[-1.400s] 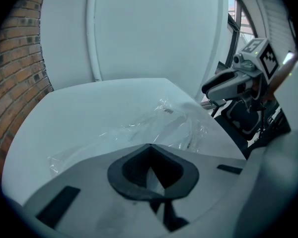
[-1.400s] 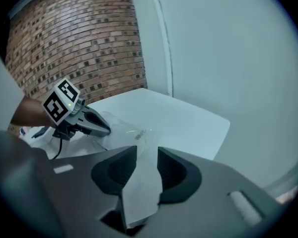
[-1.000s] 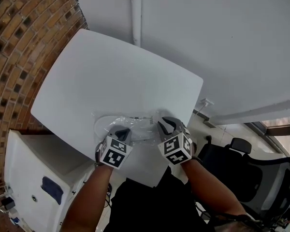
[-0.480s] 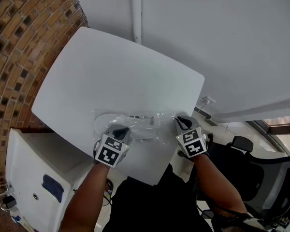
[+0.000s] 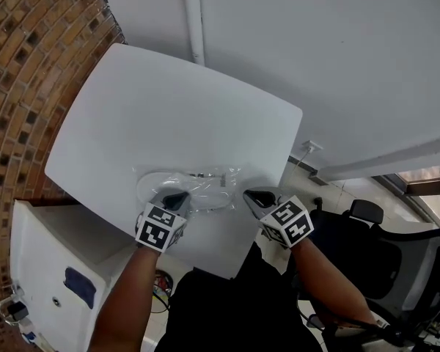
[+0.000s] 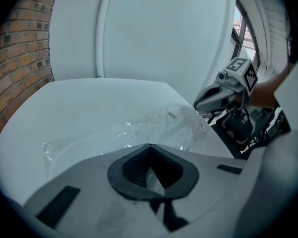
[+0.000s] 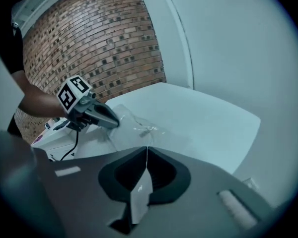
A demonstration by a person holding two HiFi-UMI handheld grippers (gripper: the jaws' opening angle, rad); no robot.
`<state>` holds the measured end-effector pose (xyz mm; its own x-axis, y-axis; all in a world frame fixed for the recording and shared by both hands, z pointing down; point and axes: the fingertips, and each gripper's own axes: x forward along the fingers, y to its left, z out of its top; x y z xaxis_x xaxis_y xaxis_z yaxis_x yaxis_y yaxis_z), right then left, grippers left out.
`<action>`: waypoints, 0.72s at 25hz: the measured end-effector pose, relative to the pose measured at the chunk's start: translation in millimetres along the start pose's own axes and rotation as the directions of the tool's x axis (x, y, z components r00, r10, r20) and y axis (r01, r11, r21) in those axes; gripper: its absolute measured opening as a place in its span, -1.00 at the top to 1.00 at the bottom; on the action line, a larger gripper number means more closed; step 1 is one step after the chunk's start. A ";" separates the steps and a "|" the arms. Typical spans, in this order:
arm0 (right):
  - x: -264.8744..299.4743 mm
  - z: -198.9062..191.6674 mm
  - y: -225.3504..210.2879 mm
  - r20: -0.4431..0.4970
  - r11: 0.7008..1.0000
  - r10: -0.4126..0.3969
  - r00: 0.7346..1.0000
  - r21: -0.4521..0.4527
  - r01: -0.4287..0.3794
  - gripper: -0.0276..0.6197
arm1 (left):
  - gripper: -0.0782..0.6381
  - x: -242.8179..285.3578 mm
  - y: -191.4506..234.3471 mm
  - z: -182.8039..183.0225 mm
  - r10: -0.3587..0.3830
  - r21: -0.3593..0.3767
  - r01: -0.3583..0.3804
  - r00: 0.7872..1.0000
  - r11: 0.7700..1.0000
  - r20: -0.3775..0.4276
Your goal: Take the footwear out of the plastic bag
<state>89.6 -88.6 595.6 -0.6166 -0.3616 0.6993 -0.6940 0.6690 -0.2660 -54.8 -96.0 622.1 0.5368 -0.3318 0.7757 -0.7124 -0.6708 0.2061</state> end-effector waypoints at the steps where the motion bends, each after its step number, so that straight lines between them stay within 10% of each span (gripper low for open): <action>1: 6.4 -6.2 3.8 -0.034 1.000 0.011 0.999 0.004 -0.011 0.90 | 0.77 0.0 -0.2 -0.1 -0.001 -0.002 0.001 1.000 1.000 0.000; 12: 31.8 -26.8 7.1 -0.202 0.999 0.041 0.979 -0.007 -0.043 0.69 | 0.77 -2.6 1.9 0.5 -0.068 -0.136 0.076 0.996 0.988 0.063; 18: 34.1 -15.7 12.4 -0.140 0.991 0.129 0.982 0.060 -0.122 0.56 | 0.77 -4.5 4.2 -1.6 -0.092 -0.140 0.102 0.993 0.985 0.075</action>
<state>65.8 -82.5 626.6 -0.6429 -0.1772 0.7451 -0.6344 0.6683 -0.3884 -60.9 -96.2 620.4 0.6326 -0.3178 0.7063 -0.7103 -0.6016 0.3655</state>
